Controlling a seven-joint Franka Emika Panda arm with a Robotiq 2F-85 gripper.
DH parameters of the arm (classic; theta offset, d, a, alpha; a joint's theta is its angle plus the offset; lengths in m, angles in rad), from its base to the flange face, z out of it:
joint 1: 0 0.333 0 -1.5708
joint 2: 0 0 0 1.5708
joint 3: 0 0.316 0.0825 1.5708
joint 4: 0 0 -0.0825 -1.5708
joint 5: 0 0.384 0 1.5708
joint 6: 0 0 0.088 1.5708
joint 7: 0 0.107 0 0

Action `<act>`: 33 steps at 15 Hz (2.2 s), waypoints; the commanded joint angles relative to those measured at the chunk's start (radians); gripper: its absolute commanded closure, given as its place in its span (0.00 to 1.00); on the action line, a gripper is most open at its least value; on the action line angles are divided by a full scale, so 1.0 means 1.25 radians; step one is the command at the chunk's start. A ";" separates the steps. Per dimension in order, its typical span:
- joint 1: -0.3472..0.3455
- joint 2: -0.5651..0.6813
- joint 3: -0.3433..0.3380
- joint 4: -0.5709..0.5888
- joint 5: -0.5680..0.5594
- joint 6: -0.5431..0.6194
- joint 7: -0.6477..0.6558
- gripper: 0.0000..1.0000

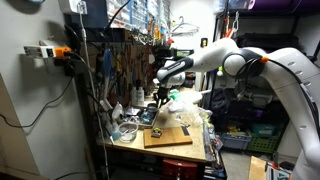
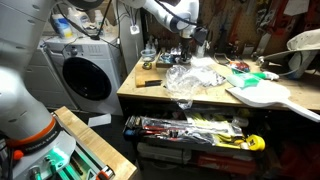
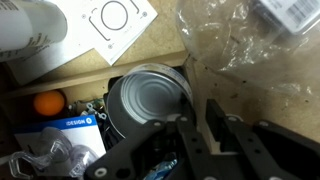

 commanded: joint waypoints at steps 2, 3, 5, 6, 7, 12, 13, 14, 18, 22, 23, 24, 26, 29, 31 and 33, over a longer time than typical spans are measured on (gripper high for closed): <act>-0.013 -0.047 0.010 -0.014 -0.044 -0.095 -0.006 0.35; -0.008 -0.077 0.005 -0.039 -0.052 -0.121 0.000 0.28; -0.007 -0.134 0.010 -0.084 -0.052 -0.185 -0.012 0.13; -0.002 -0.163 0.009 -0.114 -0.055 -0.190 -0.020 0.06; 0.015 -0.202 -0.005 -0.164 -0.077 -0.179 -0.002 0.00; 0.062 -0.348 -0.038 -0.341 -0.131 -0.133 0.185 0.00; 0.056 -0.377 -0.033 -0.377 -0.107 -0.131 0.205 0.00; 0.060 -0.404 -0.040 -0.414 -0.107 -0.113 0.259 0.00; 0.051 -0.520 -0.065 -0.566 -0.095 -0.061 0.388 0.00; 0.041 -0.646 -0.114 -0.727 -0.104 -0.024 0.507 0.00; 0.037 -0.683 -0.128 -0.767 -0.113 -0.018 0.537 0.00; 0.033 -0.722 -0.141 -0.809 -0.120 -0.015 0.570 0.00; 0.023 -0.776 -0.162 -0.856 -0.139 -0.018 0.644 0.00; 0.011 -0.819 -0.176 -0.879 -0.200 0.002 0.723 0.00; 0.039 -0.784 -0.198 -0.840 -0.186 -0.013 0.692 0.00; 0.038 -0.806 -0.199 -0.853 -0.213 0.018 0.710 0.00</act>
